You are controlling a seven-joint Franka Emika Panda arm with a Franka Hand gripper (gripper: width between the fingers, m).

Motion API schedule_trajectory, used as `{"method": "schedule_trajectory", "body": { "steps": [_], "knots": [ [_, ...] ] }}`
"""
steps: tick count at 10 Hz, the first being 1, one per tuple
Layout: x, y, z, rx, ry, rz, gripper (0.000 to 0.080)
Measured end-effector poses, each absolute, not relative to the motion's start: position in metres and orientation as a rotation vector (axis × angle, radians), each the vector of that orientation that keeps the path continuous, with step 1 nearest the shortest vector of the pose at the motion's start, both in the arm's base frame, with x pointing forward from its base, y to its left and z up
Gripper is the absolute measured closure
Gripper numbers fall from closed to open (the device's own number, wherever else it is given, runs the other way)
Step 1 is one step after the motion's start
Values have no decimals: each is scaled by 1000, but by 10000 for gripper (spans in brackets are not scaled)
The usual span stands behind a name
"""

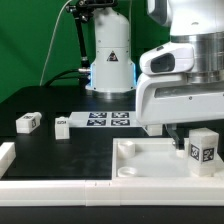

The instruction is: Assemble one leg

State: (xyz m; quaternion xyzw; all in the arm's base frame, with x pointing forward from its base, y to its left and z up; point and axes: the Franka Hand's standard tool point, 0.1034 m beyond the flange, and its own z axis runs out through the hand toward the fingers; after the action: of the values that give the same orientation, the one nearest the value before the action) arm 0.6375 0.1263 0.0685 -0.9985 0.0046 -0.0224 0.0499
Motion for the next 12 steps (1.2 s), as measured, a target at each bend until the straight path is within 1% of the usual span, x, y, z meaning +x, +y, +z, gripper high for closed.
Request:
{"method": "schedule_trajectory", "body": {
  "steps": [1,4,5,6,7,8,12],
  "knots": [
    [636,126,64,-3041,-92,-98,150],
    [637,115,63,-3015,-477,-105,150],
    [637,114,63,-3002,-590,-110,240],
    [637,114,63,-3006,-563,-109,240],
    [637,115,63,-3006,-564,-109,422],
    [637,115,63,-3006,-564,-109,512],
    [637,115,63,-3019,-472,-106,512]
  ]
}}
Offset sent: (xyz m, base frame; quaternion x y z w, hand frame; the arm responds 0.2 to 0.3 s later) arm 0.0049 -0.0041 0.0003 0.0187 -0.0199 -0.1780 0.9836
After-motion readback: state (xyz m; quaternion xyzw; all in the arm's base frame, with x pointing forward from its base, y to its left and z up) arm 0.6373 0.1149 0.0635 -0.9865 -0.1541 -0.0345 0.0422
